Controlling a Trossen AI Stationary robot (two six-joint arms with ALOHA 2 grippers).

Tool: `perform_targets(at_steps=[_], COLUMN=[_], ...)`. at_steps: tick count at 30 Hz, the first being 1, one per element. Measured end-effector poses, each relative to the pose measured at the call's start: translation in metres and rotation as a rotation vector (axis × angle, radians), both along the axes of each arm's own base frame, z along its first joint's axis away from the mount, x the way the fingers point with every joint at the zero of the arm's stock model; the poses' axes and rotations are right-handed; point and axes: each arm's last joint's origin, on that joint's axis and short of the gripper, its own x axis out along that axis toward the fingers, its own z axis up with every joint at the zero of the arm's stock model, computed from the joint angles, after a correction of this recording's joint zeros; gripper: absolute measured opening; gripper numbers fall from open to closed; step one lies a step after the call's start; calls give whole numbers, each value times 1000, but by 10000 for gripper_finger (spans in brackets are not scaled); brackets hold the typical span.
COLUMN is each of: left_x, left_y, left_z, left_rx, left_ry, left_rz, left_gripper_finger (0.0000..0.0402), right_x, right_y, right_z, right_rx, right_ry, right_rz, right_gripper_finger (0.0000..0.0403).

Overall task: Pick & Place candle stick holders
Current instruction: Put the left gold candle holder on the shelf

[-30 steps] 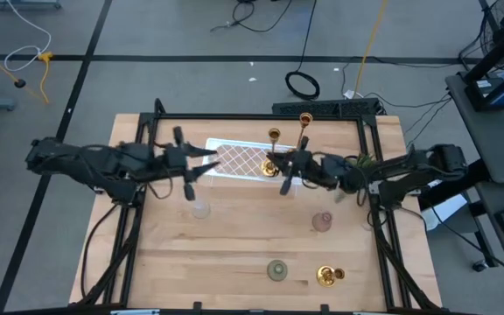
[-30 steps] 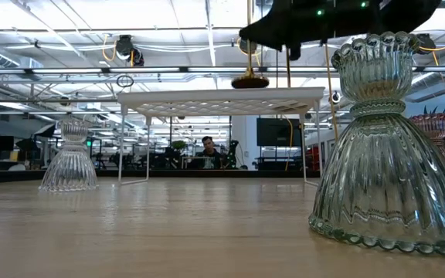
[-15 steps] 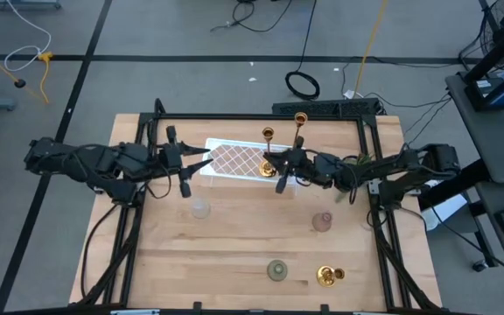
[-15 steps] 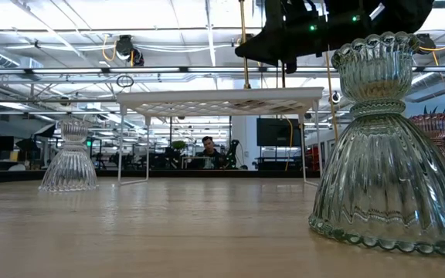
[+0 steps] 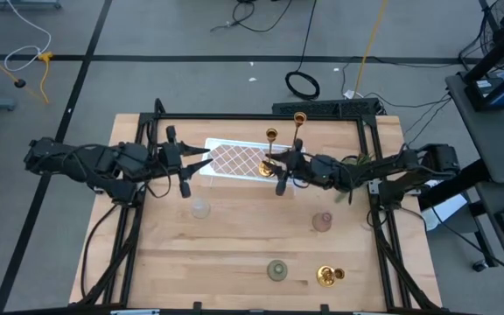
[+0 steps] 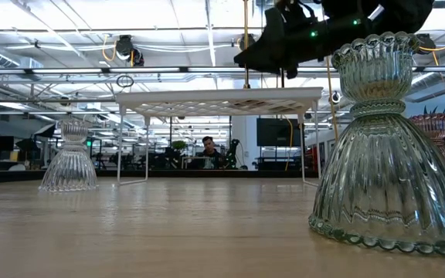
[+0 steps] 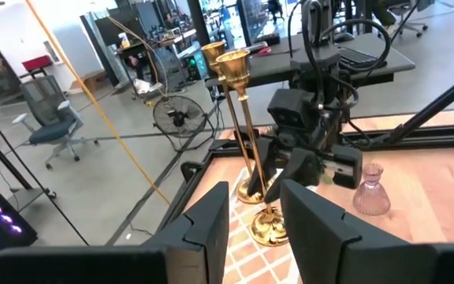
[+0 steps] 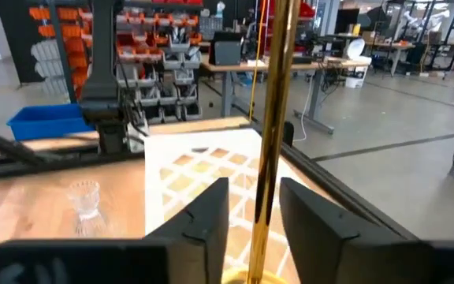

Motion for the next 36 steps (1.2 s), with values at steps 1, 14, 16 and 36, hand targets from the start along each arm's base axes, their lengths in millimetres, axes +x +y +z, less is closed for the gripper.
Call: perform_targets(at_steps=[1,14,16,36], left_x=[0,0,0,4], left_y=[0,0,0,-3], left_z=[0,-3,-3,-15], left_rx=[-1,-27,-26,6], left_ry=[1,17,17,137], left_rz=[0,5,4,-90], left_gripper_finger=[120,120,120,120], right_x=[-1,-29,-36,-57], right_y=[0,33,41,63], right_z=[1,20,25,27], right_rx=[1,8,6,-185], right_ry=[-7,128,145,294], right_rz=[0,113,153,189], right_gripper_finger=[119,151,150,166])
